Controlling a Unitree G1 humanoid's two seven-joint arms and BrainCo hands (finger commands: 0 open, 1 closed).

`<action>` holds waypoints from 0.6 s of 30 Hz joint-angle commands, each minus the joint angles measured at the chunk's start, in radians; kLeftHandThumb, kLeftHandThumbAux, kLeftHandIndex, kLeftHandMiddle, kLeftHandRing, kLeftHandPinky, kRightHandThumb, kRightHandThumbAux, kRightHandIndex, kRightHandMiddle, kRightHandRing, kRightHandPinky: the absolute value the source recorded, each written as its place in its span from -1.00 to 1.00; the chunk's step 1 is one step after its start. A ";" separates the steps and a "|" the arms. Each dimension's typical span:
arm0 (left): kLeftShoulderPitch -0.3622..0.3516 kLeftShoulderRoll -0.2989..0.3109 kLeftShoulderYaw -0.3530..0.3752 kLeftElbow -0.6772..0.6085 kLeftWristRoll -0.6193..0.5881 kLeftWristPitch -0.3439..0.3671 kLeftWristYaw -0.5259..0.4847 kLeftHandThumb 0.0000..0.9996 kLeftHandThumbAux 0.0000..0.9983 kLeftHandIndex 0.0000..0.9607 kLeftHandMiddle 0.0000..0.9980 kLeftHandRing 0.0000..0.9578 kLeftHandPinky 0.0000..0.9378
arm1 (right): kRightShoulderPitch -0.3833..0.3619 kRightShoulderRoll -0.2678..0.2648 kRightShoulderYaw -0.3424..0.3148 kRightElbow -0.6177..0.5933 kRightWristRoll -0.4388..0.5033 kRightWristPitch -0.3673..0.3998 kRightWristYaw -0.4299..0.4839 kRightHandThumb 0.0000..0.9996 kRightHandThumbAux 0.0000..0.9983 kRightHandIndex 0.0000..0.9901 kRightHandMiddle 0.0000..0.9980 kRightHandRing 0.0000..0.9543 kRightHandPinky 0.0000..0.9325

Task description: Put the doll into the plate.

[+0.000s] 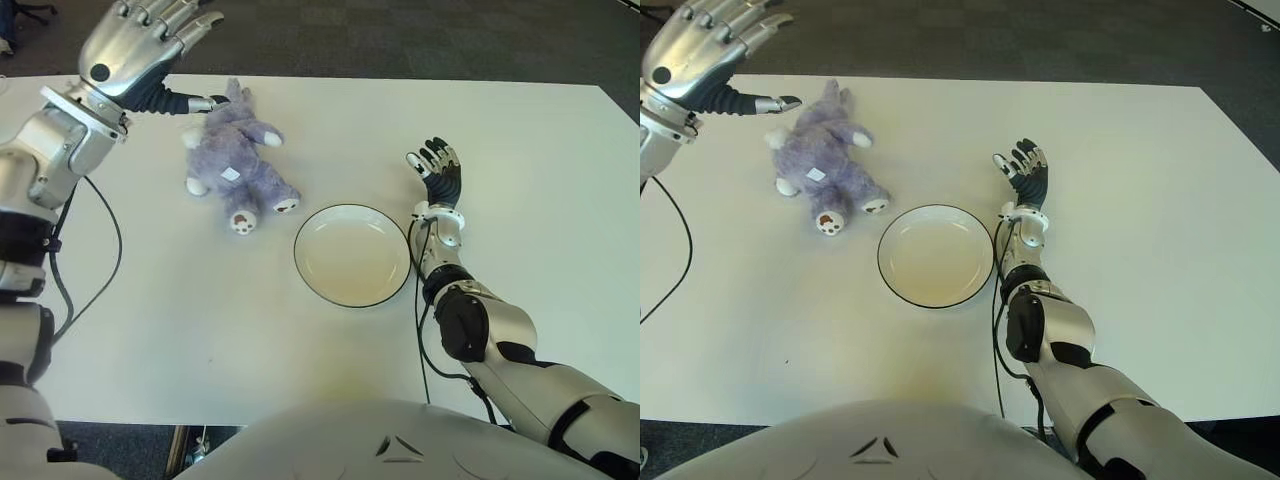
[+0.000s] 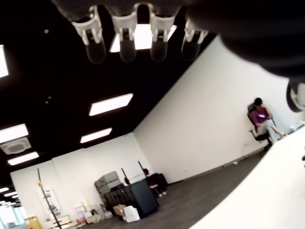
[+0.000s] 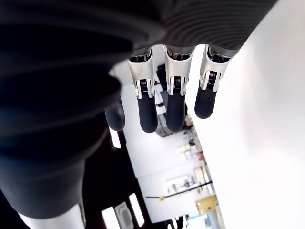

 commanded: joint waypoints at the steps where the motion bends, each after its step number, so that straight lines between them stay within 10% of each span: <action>1: 0.184 0.056 0.091 -0.096 -0.090 0.055 -0.126 -0.82 -0.60 -1.00 -1.00 -1.00 -1.00 | 0.147 0.035 -0.019 0.092 0.030 0.245 -0.013 -1.00 0.75 -0.57 -0.56 -0.59 -0.61; 18: 0.255 0.032 0.113 -0.152 -0.146 0.148 -0.339 -0.63 -0.50 -1.00 -1.00 -1.00 -1.00 | 0.145 0.029 -0.017 0.093 0.026 0.254 -0.016 -1.00 0.72 -0.57 -0.58 -0.60 -0.61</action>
